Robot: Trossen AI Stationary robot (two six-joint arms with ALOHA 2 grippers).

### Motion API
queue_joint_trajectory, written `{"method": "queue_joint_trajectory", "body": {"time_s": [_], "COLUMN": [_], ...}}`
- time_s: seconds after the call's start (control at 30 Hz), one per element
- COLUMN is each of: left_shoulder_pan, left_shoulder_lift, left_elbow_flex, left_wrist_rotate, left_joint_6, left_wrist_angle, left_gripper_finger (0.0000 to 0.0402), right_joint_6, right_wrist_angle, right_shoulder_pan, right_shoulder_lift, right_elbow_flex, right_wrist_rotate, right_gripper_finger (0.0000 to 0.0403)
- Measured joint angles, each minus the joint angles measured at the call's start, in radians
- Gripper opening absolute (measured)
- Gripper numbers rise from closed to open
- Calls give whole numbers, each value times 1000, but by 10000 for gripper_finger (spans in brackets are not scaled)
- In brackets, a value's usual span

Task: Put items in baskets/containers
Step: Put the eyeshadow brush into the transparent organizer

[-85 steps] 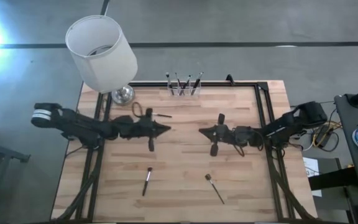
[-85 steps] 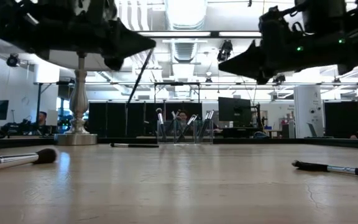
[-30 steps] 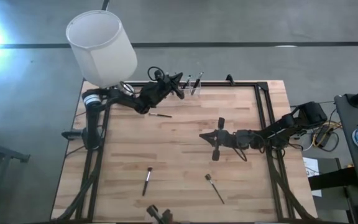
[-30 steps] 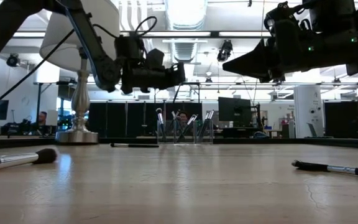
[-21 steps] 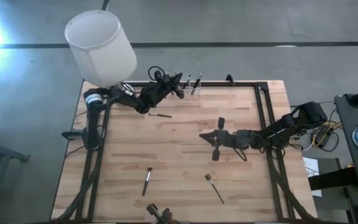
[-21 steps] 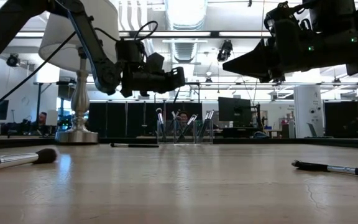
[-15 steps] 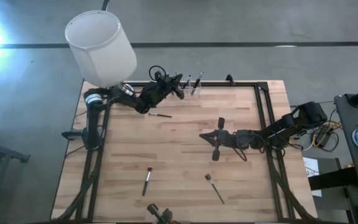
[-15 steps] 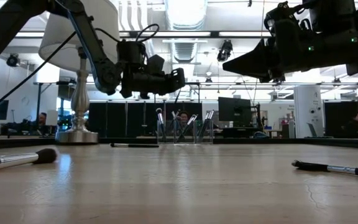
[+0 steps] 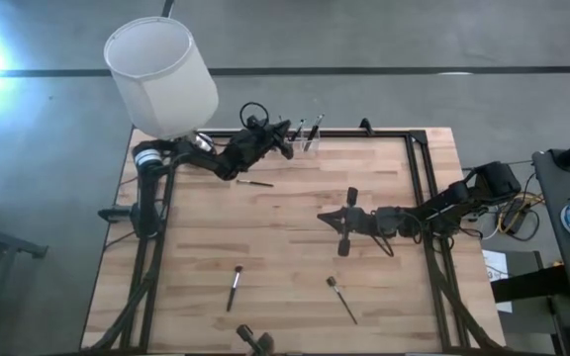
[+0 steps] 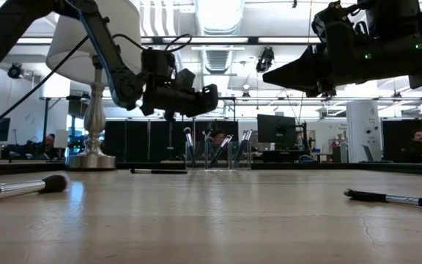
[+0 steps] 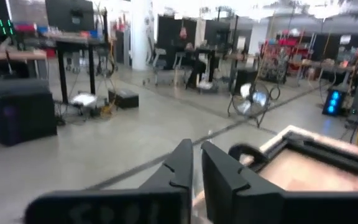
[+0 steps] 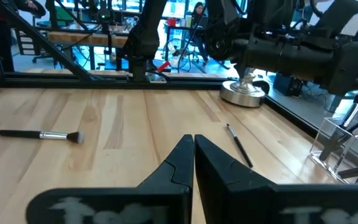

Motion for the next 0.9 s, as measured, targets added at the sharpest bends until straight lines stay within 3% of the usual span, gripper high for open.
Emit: {"method": "queue_joint_trajectory", "body": {"time_s": [0.2, 0.33, 0.5, 0.73, 0.9], "left_shoulder_pan": [-5, -19, -51, -167, -288], "left_shoulder_lift": [-44, -89, -174, -333, -452], "left_elbow_flex": [13, 12, 7, 0, -98], "left_wrist_rotate": [6, 79, 156, 179, 179], "left_joint_6": [6, 42, 81, 188, 209], "left_wrist_angle": [-87, -145, -309, -629, -681], "left_gripper_finger": [74, 80, 64, 5, 1], "right_joint_6": [-1, -1, 0, -1, 10], "right_wrist_angle": [0, 0, -2, -14, -13], "right_shoulder_pan": [0, 0, 0, 0, 0], "right_shoulder_lift": [0, 0, 0, 0, 0], "right_elbow_flex": [0, 0, 0, 0, 3], "right_wrist_rotate": [0, 0, 0, 0, 2], "right_gripper_finger": [9, 9, 9, 9, 9]}}
